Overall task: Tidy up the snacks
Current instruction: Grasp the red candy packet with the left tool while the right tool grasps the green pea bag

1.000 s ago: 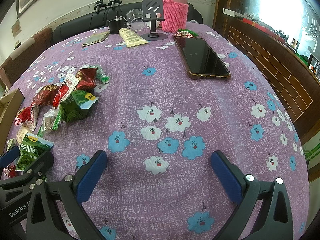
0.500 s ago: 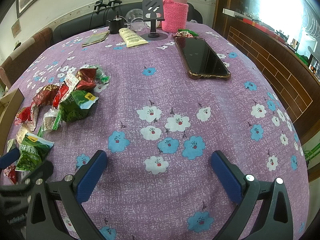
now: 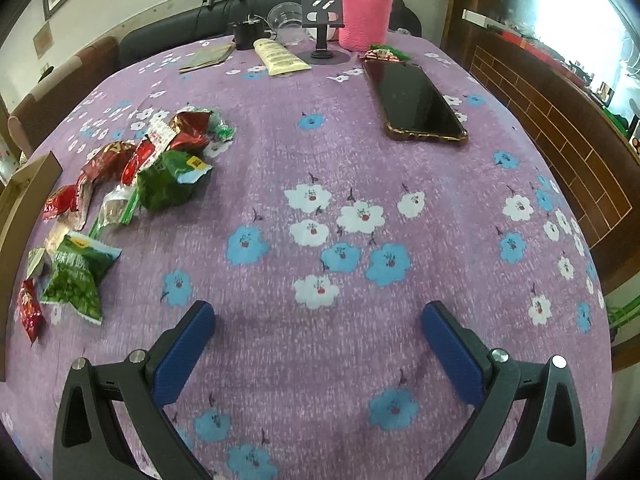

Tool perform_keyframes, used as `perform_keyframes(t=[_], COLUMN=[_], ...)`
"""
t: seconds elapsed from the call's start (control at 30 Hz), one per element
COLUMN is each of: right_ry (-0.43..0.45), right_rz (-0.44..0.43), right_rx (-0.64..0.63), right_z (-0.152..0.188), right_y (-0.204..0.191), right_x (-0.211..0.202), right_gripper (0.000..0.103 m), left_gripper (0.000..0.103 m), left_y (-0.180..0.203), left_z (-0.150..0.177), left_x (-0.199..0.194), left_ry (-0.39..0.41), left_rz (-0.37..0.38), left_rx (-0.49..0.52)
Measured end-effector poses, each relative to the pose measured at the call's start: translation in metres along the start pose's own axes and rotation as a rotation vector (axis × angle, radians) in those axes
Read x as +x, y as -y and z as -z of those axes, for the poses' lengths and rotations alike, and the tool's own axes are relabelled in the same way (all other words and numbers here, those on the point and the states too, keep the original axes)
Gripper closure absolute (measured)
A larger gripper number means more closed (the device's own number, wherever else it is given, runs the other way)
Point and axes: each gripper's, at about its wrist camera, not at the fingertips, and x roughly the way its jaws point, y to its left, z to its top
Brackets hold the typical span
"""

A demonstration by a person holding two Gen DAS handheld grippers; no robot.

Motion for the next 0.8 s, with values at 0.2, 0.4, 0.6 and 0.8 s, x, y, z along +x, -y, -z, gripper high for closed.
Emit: perform_keyframes(t=[0.2,0.4,0.6,0.8], right_ry=[0.219,0.534,0.293,0.101], right_rz=[-0.009,-0.181,-0.282,-0.377], right_rx=[-0.006,0.037,0.025,0.021], right_z=[0.0,-0.012,-0.017,-0.005], right_y=[-0.002,-0.002,-0.03,-0.061], right_x=[-0.087,-0.189,-0.129,-0.064], right_gripper=[0.01,0.0,0.007,0.036], left_gripper=[0.0,0.0,0.002,0.078], left_y=[-0.043,-0.078,-0.101,-0.108], left_z=[-0.049,-0.065,-0.023,0.032], left_x=[-0.125,-0.166,-0.11,-0.021], left_ry=[0.383,0.422,0.166,-0.202], left_rz=[-0.17,-0.158,-0.133,0.06], left_rx=[-0.021,-0.044,-0.11,-0.235])
